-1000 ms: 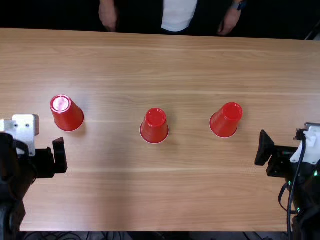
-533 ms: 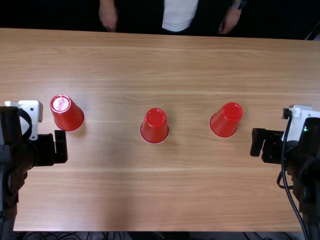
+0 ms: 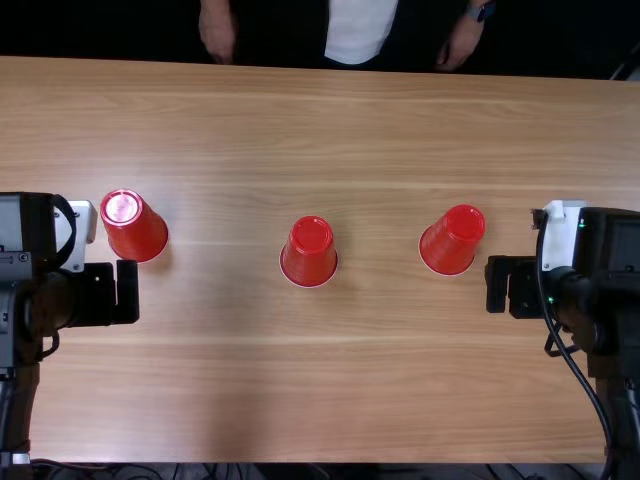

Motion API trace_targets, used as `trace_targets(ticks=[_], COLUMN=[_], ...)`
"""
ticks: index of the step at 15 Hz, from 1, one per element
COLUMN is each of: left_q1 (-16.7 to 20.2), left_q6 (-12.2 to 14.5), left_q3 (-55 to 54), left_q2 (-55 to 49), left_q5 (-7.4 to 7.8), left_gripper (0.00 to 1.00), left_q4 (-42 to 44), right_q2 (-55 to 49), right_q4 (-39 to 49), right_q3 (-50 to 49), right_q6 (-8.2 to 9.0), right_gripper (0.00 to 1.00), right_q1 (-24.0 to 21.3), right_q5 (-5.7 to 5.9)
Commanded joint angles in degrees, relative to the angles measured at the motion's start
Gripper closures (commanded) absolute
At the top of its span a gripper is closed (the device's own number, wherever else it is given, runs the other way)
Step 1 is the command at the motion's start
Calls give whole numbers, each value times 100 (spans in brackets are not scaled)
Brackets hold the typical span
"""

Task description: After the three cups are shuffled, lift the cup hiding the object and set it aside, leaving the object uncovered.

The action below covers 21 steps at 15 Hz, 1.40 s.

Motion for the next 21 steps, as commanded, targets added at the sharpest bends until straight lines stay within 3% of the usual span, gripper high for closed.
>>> trace_targets(ticks=[1, 6, 14, 21], left_q1=[-28, -37, -98, -107], left_q6=[21, 32, 42, 42], left_q3=[215, 215, 206, 198], left_q2=[137, 234, 296, 304], left_q5=[6, 16, 16, 16], left_gripper=[0, 0, 0, 0], left_q4=[-7, -102, -91, -80], right_q2=[216, 1130, 2536, 3362], right_q4=[42, 190, 1297, 1371], right_q3=[202, 589, 729, 738], right_q6=[-53, -22, -32, -22], right_gripper=[0, 0, 0, 0], right_q1=[69, 244, 315, 359], right_q5=[-107, -118, -118, -149])
